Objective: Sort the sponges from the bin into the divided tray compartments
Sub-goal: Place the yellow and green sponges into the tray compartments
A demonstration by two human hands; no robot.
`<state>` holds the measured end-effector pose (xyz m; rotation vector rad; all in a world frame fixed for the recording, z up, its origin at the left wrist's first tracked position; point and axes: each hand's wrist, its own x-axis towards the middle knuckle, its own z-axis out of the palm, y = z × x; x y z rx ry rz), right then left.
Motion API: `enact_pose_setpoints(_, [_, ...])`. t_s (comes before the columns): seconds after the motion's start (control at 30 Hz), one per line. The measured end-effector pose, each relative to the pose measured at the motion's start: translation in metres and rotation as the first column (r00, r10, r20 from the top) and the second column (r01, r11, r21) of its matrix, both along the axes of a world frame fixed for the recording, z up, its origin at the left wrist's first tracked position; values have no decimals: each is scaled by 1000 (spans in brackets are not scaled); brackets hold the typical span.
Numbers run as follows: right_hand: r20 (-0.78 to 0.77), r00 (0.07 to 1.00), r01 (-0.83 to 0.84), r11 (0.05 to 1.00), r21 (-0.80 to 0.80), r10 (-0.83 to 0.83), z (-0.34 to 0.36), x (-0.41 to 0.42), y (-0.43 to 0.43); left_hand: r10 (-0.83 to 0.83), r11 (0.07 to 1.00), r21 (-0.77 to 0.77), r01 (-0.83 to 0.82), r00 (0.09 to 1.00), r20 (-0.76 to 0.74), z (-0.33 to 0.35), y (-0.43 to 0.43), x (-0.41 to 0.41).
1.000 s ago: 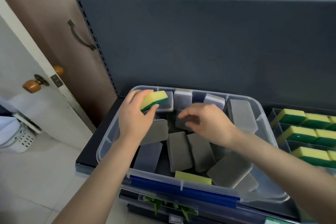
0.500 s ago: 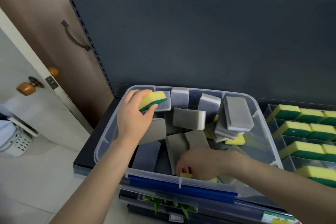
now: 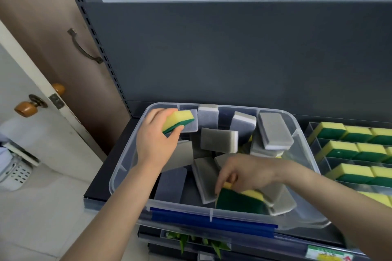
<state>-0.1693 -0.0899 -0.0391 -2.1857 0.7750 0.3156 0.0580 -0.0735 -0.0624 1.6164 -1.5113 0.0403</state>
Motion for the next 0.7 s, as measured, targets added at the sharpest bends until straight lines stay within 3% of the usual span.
enact_pose_setpoints(0.1, [233, 916, 323, 945, 57, -327, 12, -1, -15, -5, 1000, -1, 5, 1000, 7, 0, 0, 0])
enact_pose_setpoints(0.17, [300, 874, 406, 913, -24, -381, 17, -3, -21, -7, 1000, 1, 7, 1000, 10, 0, 0, -1])
enact_pose_setpoints(0.23, [238, 937, 287, 952, -107, -256, 21, -1, -18, -12, 1000, -4, 12, 1000, 15, 0, 0, 0])
enact_pose_setpoints(0.3, [84, 992, 97, 994, -60, -92, 18, 3, -9, -16, 1000, -7, 16, 1000, 13, 1, 0, 0])
enact_pose_setpoints(0.4, [-81, 993, -81, 997, -12, 80, 3, 10, 2, -14, 1000, -11, 15, 1000, 3, 1, 0, 0])
enact_pose_setpoints(0.53, [-186, 966, -177, 984, 33, 180, -22, 14, 9, -8, 1000, -5, 8, 1000, -7, 1, 2, -1])
enact_pose_setpoints(0.7, [-171, 978, -147, 980, -131, 124, -33, 8, 8, -2, 1000, -12, 2, 1000, 0, 1, 1, -1])
